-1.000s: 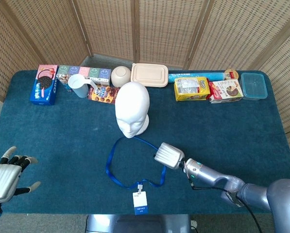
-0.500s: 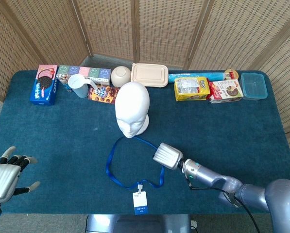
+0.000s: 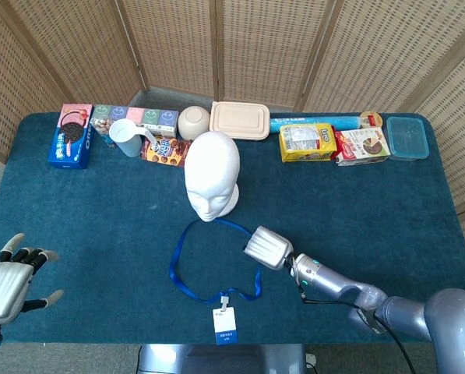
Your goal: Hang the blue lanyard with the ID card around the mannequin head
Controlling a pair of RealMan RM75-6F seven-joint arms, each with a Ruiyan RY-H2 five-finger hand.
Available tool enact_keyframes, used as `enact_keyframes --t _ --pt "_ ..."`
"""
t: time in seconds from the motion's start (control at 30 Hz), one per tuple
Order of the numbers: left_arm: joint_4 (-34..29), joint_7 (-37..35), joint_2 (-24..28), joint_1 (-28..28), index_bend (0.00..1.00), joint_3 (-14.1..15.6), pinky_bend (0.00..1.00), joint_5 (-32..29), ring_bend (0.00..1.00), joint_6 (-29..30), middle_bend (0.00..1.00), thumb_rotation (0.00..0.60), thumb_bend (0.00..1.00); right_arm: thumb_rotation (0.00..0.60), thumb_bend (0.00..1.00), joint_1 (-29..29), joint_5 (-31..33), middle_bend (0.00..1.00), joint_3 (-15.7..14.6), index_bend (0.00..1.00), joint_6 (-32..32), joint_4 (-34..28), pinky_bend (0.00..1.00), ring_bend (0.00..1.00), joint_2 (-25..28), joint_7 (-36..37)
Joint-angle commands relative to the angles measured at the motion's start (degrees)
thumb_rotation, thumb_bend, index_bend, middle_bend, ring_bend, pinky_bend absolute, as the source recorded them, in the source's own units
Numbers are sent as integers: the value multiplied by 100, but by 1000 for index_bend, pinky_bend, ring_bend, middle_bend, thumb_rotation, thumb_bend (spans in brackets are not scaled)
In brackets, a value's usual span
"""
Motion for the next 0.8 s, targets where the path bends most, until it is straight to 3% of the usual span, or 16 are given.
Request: enact_keyframes --t 0.03,0.17,0.27,0.4,0.53,0.67,0.8 --pt "38 132 11 -62 347 -25 157 17 361 -65 418 497 72 588 462 -22 21 806 -3 632 19 -27 985 1000 12 18" --pt "126 358 6 -231 348 -83 220 145 409 -218 454 492 72 590 466 -65 40 806 -8 635 76 -89 986 1000 32 9" --pt "279 521 -11 -479 350 -156 330 318 467 -462 501 504 80 590 467 -104 72 806 3 638 123 -136 986 1000 46 -9" --pt "503 639 -96 -798 382 -250 546 506 604 -771 624 588 126 588 467 -144 98 806 6 646 161 -174 987 1000 63 -53" --pt "959 852 -350 -1402 398 -396 673 874 683 -1358 689 599 150 590 467 -183 137 806 14 650 183 -235 988 1000 83 -103" --pt "1153 903 -527 -1758 397 -460 723 1048 720 -1690 724 600 151 588 468 -199 160 806 28 654 190 -271 988 1000 87 -150" --pt "1337 1014 -677 -2297 397 -499 725 1104 721 -2416 725 599 154 589 470 -226 204 806 51 662 204 -283 990 1000 82 -180"
